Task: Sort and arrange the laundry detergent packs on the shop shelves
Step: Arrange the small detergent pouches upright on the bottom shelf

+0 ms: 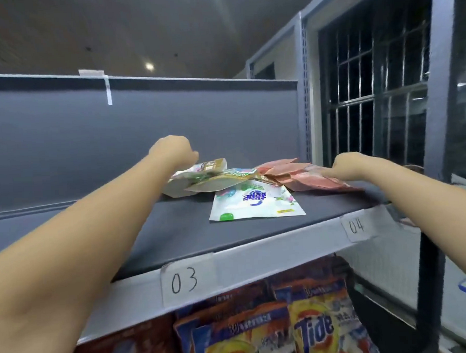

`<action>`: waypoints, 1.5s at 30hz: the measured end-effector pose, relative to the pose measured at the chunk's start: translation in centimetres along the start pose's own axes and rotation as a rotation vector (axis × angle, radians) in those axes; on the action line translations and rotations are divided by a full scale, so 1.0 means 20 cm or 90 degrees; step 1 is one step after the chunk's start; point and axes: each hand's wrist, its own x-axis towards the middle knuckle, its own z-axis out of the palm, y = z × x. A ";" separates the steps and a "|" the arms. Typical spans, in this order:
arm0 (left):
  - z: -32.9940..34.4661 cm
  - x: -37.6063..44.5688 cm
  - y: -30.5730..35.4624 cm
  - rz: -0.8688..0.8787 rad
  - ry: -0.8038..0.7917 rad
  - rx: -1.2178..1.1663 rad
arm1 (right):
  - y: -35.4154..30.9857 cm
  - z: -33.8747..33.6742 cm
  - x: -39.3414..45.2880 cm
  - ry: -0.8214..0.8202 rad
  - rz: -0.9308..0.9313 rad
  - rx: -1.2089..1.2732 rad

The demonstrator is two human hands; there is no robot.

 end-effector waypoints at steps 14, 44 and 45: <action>0.19 0.20 -0.05 -0.339 -0.332 -0.241 | 0.12 0.03 0.39 -0.172 0.019 0.071; -0.42 -0.76 -0.74 0.155 -0.220 -0.737 | -0.57 -0.10 -0.96 -0.019 -0.305 1.096; -0.43 -0.83 -0.76 0.171 -0.216 -0.758 | -0.65 -0.09 -1.02 -0.038 -0.313 1.113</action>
